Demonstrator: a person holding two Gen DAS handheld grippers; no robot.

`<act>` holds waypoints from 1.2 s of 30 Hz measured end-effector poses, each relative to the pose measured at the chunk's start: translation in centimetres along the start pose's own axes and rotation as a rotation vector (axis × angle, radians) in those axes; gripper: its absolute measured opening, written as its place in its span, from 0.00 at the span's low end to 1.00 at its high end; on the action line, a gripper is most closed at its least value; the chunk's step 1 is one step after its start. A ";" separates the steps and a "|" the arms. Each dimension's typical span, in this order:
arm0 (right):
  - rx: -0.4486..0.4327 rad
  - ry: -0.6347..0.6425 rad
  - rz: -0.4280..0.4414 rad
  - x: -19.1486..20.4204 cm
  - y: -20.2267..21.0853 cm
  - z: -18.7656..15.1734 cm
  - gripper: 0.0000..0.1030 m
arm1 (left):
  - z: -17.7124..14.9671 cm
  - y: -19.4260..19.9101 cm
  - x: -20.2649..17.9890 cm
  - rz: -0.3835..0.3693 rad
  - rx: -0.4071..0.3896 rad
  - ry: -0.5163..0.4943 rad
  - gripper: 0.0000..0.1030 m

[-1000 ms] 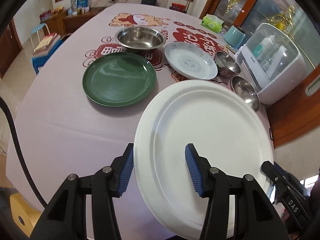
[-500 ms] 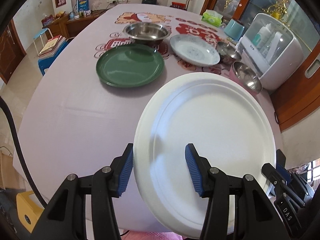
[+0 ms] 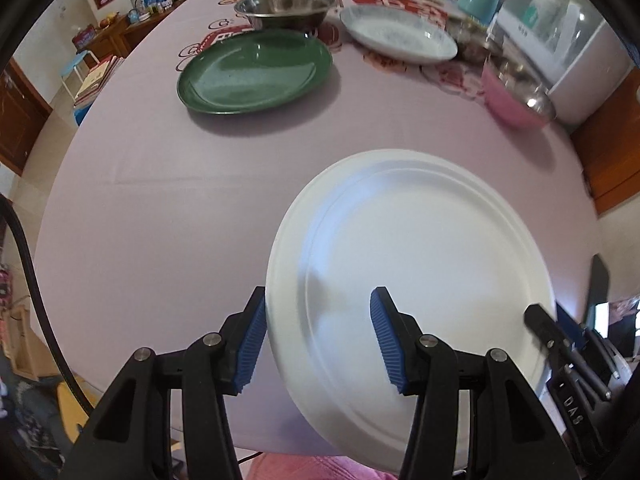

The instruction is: Organize plates and bowls

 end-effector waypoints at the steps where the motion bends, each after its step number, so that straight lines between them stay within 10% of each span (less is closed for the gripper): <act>1: 0.000 -0.001 0.001 0.1 -0.1 -0.1 0.30 | -0.1 -0.3 0.1 0.015 0.004 -0.013 0.48; 15: 0.032 -0.037 0.043 1.2 -1.1 -1.3 0.41 | -1.4 -2.1 2.0 0.023 0.055 0.012 0.52; 36: -0.057 -0.163 -0.061 2.7 2.6 2.7 0.60 | 3.9 3.5 4.9 -0.177 -0.058 -0.006 0.71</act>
Point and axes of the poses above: each gripper's, at about its wrist camera, not at the fingertips, and y roughly against the way its jaws point, x to its left, z to its top, the point moved 9 cm from there along -y, roughly the way its jaws point, and after that the axes turned 3 degrees about -x, right-handed, at the moved point
